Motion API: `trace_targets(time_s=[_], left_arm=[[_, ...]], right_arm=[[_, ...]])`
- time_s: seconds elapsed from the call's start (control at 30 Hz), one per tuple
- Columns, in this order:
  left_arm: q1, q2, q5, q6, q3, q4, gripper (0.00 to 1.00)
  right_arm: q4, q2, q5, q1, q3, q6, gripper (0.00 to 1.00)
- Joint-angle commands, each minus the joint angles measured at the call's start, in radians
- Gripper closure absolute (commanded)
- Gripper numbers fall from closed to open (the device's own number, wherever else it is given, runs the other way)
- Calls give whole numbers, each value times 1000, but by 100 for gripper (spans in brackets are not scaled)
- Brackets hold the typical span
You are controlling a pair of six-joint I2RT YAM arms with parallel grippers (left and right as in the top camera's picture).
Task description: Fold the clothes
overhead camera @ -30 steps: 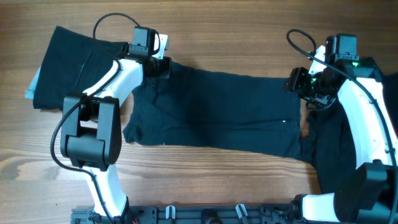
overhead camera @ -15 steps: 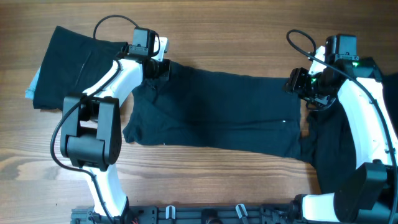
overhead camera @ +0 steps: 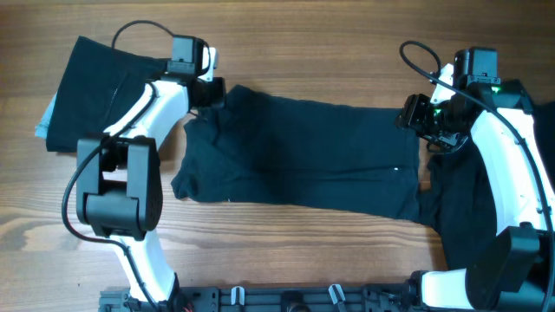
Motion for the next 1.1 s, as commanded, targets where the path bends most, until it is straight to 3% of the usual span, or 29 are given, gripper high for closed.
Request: trace_targets(time_s=[0.0, 0.2, 0.37, 0.57, 0.77, 1.07], left_arm=[[14, 11, 61, -27, 22, -6, 55], [-5, 32, 158, -27, 22, -3, 57], [-8, 32, 134, -27, 22, -27, 66], [-8, 40, 117, -27, 21, -40, 65], [-11, 48, 122, -27, 21, -37, 96], [-32, -113, 272, 7, 24, -41, 96]], right_arm=[[2, -9, -16, -1, 8, -19, 37], [-2, -9, -16, -1, 8, -19, 37], [-2, -9, -16, -1, 8, -19, 37], [-2, -9, -16, -1, 8, -19, 37], [-2, -9, -16, -1, 8, -19, 37], [19, -9, -15, -1, 8, -20, 37]])
